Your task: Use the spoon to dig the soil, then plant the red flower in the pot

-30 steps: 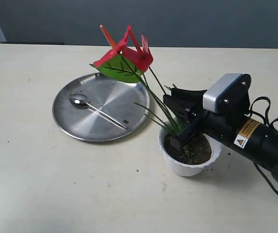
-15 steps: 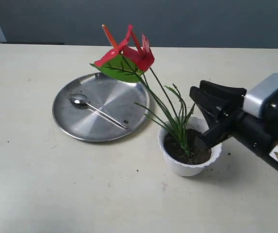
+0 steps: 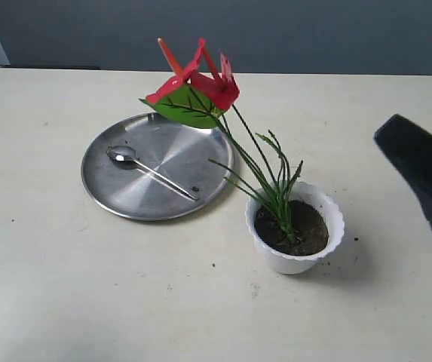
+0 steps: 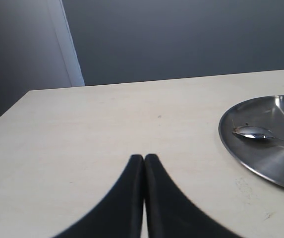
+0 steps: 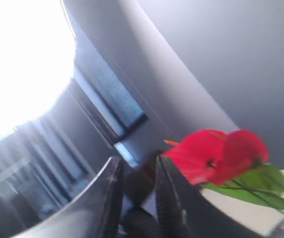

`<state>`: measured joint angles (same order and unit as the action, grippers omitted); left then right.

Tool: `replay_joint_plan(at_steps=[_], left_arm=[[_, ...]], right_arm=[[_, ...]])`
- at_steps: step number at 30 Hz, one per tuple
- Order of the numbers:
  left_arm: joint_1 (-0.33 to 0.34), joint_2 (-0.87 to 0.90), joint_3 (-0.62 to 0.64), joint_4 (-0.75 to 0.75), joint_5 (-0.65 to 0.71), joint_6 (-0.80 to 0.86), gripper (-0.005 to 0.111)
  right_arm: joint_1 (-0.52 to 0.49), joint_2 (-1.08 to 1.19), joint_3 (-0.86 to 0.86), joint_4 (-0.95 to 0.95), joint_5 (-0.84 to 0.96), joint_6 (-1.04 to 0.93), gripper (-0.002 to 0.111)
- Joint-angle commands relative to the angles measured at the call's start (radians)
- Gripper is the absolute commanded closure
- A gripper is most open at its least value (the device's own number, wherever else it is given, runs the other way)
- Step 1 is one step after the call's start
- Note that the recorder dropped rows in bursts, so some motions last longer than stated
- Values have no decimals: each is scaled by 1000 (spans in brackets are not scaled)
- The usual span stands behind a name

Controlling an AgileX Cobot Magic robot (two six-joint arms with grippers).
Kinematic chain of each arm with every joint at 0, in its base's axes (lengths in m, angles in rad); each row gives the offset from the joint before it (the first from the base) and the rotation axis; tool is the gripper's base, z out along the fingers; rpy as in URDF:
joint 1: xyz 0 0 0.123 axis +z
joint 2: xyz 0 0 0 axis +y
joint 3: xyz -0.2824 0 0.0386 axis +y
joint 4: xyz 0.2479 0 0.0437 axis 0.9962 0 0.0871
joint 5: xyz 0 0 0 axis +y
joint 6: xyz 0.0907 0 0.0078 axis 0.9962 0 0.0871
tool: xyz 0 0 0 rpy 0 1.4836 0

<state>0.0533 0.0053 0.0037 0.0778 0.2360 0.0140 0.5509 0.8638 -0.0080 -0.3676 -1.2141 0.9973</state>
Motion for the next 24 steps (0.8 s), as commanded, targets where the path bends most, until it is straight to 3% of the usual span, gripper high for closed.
replay_joint_plan(at_steps=[1,10,16,19,24], left_arm=[[-6,-5,-4,2,-5,-4,106],[-6,-5,-4,2,-5,-4,106],[-6,-5,-4,2,-5,-4,106],[-6,-5,-4,2,-5,-4,106],[-6,-5,-4,2,-5,-4,106]], right_arm=[[-1,-121,8,51,-7,246,84],[2,-199,8,69,-7,249,84],[72,-305,8,76,42,136,84],[88,-410,8,35,150,36,84],[88,-638,8,20,508,22,84]])
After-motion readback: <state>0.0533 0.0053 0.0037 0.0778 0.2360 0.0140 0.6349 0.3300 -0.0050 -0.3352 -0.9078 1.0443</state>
